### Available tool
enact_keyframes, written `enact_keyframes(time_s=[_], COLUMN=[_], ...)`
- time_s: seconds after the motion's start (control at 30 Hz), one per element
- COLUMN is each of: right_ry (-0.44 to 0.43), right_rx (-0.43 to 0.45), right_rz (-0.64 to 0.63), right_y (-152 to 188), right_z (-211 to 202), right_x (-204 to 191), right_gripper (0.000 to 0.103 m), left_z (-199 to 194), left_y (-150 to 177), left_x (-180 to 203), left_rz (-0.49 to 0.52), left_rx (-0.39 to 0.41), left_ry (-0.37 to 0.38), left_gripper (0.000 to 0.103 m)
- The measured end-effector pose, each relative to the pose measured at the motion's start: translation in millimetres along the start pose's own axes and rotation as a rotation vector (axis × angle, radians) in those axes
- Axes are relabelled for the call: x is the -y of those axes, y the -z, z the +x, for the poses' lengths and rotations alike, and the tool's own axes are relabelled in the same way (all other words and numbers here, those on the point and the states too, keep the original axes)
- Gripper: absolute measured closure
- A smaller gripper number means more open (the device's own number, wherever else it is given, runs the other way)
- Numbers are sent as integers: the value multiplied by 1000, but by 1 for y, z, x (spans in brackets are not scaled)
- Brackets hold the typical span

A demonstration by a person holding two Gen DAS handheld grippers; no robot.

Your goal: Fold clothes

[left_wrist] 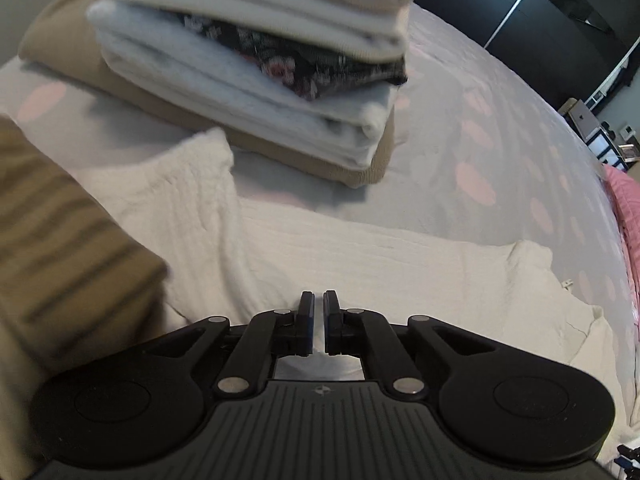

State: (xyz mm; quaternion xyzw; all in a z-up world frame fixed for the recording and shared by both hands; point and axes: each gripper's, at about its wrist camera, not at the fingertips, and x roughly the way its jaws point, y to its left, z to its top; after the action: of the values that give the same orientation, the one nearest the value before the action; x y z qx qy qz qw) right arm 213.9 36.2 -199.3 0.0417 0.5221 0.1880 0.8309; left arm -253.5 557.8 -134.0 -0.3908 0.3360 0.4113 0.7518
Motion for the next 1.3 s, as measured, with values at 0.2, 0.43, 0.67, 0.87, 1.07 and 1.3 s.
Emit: enact_keyframes(time_s=[0.2,0.43,0.67,0.87,1.07,1.3], right_ry=[-22,-88,-139,-168,-180,-210], right_rx=[-60,-134,-143,-136,-139,-123], right_rz=[-37,-99,-133,-188,-240,-254], right_y=[16,51,60,57,58,58], right_z=[-39,-69,-67,-60,-61,-69], right_x=[5,-14,-29,-48,-60,-66], right_gripper=[60,49,49,49,49,49], left_z=[-36,-32,14,34,-7,-88], left_y=[-14,-27,-33,-31,-31,-35], left_x=[-8,-10,1,2,4,38], left_rz=[35,24,52,77,50,119], left_rx=[32,50,-2,-33,110,375], left_ry=[-9,-63,-207,-260,-162,98], left_gripper=[77,57,58,91,99,99])
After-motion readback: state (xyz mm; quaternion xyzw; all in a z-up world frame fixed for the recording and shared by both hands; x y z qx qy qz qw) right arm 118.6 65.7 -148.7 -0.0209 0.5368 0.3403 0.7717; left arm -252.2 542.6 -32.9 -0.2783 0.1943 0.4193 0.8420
